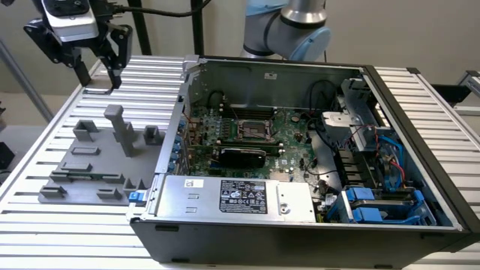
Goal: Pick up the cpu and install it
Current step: 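Pick up the cpu and move it towards the insertion slot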
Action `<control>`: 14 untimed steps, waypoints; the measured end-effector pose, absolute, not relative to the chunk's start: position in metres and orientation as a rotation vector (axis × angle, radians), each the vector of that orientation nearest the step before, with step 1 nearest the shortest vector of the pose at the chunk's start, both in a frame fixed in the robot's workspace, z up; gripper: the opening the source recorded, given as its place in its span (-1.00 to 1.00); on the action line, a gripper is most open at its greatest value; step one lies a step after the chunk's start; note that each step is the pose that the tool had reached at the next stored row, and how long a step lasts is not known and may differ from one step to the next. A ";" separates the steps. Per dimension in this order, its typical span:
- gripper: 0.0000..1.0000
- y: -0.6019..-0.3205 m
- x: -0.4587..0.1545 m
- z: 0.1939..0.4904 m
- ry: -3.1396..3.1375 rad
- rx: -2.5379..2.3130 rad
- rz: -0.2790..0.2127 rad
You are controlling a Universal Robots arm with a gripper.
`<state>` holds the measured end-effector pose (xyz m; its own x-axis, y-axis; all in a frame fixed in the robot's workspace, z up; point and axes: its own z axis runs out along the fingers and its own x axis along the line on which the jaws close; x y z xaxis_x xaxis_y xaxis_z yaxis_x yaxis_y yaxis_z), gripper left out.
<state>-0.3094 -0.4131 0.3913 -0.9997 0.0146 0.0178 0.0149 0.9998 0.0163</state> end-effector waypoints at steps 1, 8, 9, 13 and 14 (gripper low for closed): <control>0.08 -0.413 -0.305 0.392 -3.124 -0.023 -0.027; 0.08 -0.413 -0.273 0.395 -3.123 -0.023 -0.044; 0.08 -0.413 -0.269 0.395 -3.123 -0.023 -0.047; 0.08 -0.413 -0.250 0.395 -3.123 -0.023 -0.059; 0.08 -0.413 -0.246 0.395 -3.123 -0.023 -0.063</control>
<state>-0.2458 -0.4131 0.3949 -0.9997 0.0142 0.0183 0.0149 0.9991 0.0400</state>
